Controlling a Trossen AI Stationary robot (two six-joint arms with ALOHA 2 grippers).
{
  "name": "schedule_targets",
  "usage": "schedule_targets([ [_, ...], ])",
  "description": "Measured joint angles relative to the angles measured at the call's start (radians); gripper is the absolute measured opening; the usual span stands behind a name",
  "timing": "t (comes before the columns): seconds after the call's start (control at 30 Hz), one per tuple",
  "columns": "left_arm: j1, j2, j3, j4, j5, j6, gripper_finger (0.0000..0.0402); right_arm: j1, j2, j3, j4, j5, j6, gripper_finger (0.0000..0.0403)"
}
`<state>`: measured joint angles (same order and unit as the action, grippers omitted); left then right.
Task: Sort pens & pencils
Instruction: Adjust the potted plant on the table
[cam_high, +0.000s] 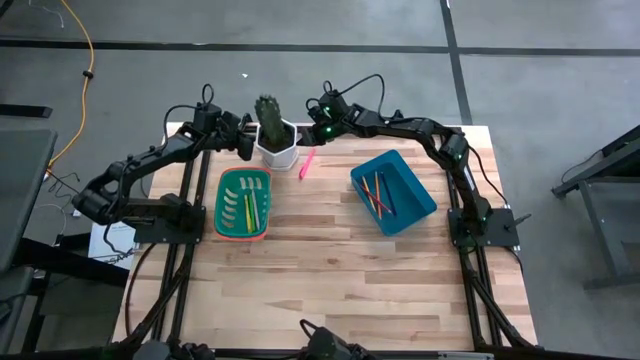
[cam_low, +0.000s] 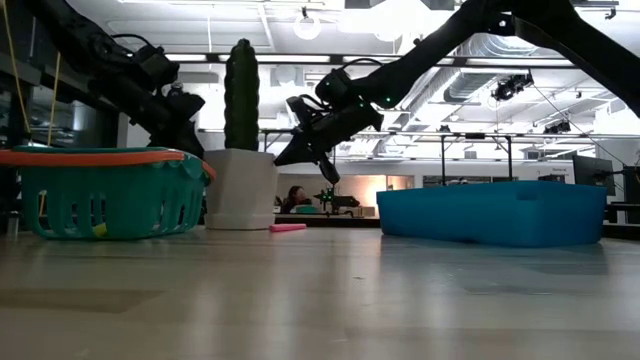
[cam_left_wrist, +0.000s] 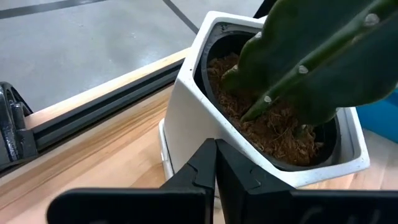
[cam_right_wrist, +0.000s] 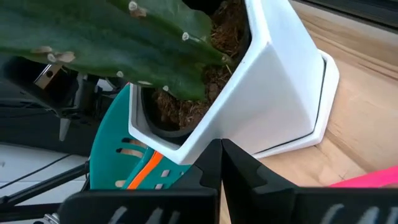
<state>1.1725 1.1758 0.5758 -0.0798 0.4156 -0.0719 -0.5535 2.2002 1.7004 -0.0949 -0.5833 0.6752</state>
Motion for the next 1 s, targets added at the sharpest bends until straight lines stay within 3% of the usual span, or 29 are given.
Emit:
schedule_targets([
  [1.0, -0.001, -0.15, 0.001, -0.07, 0.01, -0.003, 0.0001, 0.021, 0.026, 0.002, 0.012, -0.033, 0.023, 0.0],
])
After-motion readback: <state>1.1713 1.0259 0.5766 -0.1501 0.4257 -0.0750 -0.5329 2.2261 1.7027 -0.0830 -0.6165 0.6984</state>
